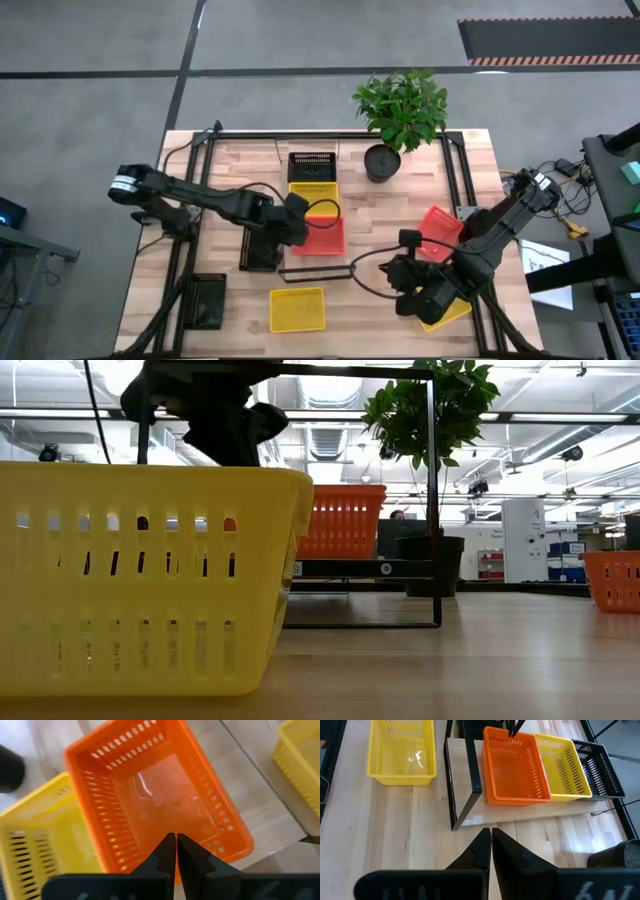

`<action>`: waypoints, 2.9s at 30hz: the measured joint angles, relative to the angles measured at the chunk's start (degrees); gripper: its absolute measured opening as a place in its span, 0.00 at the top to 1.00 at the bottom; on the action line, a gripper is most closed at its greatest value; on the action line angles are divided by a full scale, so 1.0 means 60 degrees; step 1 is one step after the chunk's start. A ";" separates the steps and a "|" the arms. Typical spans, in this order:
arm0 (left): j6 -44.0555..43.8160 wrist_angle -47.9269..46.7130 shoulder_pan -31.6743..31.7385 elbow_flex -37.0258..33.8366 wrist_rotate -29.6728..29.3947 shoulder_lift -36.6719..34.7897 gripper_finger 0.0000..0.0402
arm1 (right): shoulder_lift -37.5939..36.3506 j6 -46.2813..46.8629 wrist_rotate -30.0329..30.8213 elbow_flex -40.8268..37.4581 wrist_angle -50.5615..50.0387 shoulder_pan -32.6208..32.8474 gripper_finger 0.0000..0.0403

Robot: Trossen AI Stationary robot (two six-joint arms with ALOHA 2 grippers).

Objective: Stack baskets on shelf by color
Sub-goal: Stack the top orange bin on top of the other orange bin on the shelf

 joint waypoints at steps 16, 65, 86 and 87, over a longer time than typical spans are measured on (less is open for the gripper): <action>0.0031 -0.0334 -0.0011 -0.0004 0.1389 0.0273 1.00 | 0.0000 -0.0014 0.0000 0.0000 0.0007 -0.0004 0.98; -0.0670 0.0091 -0.0255 -0.0679 -0.0043 -0.2528 1.00 | 0.0073 -0.3351 -0.2129 -0.0022 0.2093 -0.3988 0.98; -0.0675 0.4013 0.0194 -0.4397 -0.1489 -0.3678 1.00 | 0.0524 -0.4707 -0.5850 -0.1561 0.4412 -0.6655 0.98; -0.0674 0.4104 0.0219 -0.4405 -0.1489 -0.3611 1.00 | 0.0575 -0.4777 -0.5847 -0.1638 0.4503 -0.6712 0.98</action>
